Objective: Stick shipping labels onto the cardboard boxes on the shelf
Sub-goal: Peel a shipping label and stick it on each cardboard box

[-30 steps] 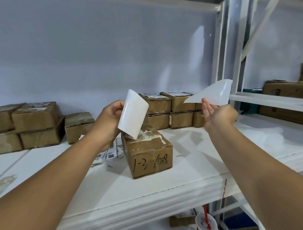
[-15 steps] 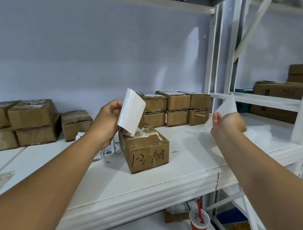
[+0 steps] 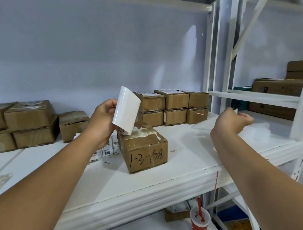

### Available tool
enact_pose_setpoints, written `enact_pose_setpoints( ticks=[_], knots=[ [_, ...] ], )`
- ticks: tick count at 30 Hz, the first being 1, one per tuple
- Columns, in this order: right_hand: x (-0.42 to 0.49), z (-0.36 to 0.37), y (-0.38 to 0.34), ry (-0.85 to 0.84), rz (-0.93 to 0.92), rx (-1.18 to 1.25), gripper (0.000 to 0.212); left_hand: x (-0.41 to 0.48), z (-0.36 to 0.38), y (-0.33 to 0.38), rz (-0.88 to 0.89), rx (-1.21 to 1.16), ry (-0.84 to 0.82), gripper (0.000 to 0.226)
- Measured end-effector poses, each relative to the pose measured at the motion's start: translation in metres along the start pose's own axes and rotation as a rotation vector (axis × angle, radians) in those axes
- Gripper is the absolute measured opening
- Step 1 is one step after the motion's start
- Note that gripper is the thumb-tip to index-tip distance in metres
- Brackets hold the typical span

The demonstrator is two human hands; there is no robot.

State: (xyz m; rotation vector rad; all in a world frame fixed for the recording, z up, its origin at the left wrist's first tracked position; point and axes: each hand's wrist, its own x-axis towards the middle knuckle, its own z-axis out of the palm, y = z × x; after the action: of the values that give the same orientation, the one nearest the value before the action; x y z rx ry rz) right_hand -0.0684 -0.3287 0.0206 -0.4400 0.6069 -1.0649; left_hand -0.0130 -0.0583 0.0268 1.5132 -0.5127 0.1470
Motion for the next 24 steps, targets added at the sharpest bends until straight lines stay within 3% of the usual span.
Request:
enact_pose_setpoints(
  ticks=[2,5,8,13,16,18,21,24],
  knots=[
    [-0.005,-0.003,0.007,-0.081,-0.097,-0.235,0.016,-0.001,0.001,0.001,0.000,-0.001,0.000,0.019],
    [-0.026,0.004,0.017,-0.254,-0.226,-0.357,0.017,-0.002,0.002,0.002,0.000,0.018,0.005,0.018],
    [-0.056,0.022,0.022,-0.617,-0.276,-0.442,0.025,0.001,0.003,0.001,0.044,0.079,0.079,0.023],
    [-0.109,0.049,0.022,-1.192,-0.084,-0.760,0.013,-0.003,0.003,0.005,0.321,0.403,0.214,0.031],
    [-0.121,0.058,0.027,-1.313,0.029,-0.949,0.029,-0.005,0.002,0.003,0.381,0.550,0.237,0.043],
    [-0.122,0.060,0.031,-1.358,0.105,-0.993,0.029,-0.004,0.002,0.003,0.387,0.544,0.257,0.046],
    [-0.119,0.060,0.037,-1.419,0.269,-0.925,0.016,-0.003,0.003,0.005,0.410,0.523,0.255,0.050],
    [-0.113,0.059,0.044,-1.395,0.286,-0.812,0.014,-0.004,0.004,0.007,0.435,0.516,0.242,0.067]
  ],
)
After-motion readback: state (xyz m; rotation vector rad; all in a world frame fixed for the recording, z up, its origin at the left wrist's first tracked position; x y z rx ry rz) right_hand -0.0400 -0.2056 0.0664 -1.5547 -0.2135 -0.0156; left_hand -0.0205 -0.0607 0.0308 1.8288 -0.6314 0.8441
